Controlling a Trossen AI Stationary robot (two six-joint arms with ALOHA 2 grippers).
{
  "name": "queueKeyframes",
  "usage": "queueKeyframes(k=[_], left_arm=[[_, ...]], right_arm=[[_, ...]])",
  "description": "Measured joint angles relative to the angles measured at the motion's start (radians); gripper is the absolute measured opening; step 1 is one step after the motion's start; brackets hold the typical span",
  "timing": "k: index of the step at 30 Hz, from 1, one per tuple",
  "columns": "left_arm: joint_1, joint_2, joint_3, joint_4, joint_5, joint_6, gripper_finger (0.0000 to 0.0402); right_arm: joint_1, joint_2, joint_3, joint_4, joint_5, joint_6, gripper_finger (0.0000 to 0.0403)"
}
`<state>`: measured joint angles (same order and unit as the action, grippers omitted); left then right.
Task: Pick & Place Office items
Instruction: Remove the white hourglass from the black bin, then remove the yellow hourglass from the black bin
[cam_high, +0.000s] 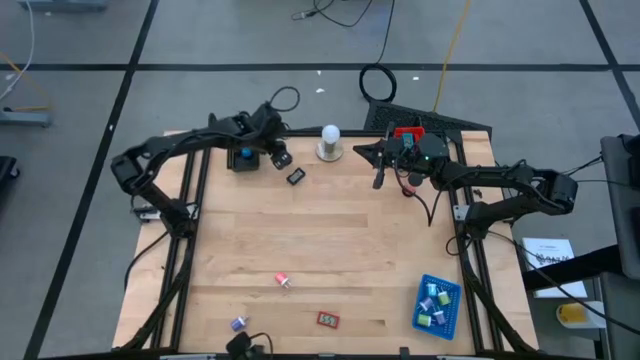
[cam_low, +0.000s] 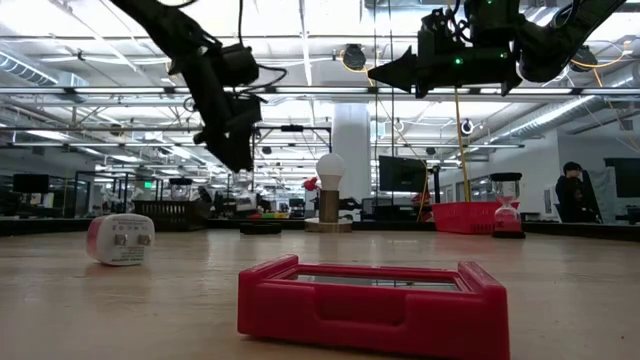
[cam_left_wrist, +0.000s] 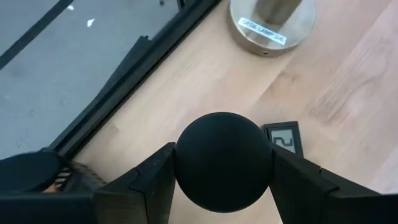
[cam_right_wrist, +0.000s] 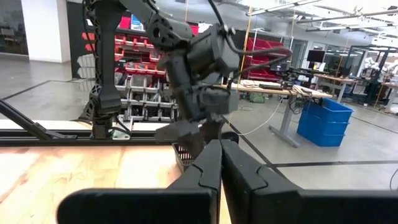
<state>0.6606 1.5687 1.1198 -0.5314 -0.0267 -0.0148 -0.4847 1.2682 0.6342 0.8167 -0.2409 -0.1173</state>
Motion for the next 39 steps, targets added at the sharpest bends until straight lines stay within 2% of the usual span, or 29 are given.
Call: queueKeyframes(k=[14,21,25,29,34,39], left_arm=[[-0.003,0.092,0.003,0.026,-0.025,0.002,0.0222],[-0.021,0.069,0.03,0.003,-0.026,0.036,0.0281],[-0.021,0.066,0.098,-0.076,-0.027,0.058,0.0311],[-0.021,0.065,0.184,-0.168,-0.049,0.095,0.0325],[0.01,0.065,0.303,-0.339,-0.11,0.133,0.0316],[0.134,0.064,0.312,-0.411,-0.046,0.141,0.0295]], right_arm=[[0.0,0.0,0.0,0.01,0.0,0.0,0.0],[0.0,0.0,0.0,0.009,0.0,-0.003,0.0],[0.0,0.0,0.0,0.009,0.0,-0.003,0.0],[0.0,0.0,0.0,0.009,0.0,-0.003,0.0],[0.0,0.0,0.0,0.007,0.0,-0.003,0.0],[0.0,0.0,0.0,0.001,0.0,-0.003,0.0]])
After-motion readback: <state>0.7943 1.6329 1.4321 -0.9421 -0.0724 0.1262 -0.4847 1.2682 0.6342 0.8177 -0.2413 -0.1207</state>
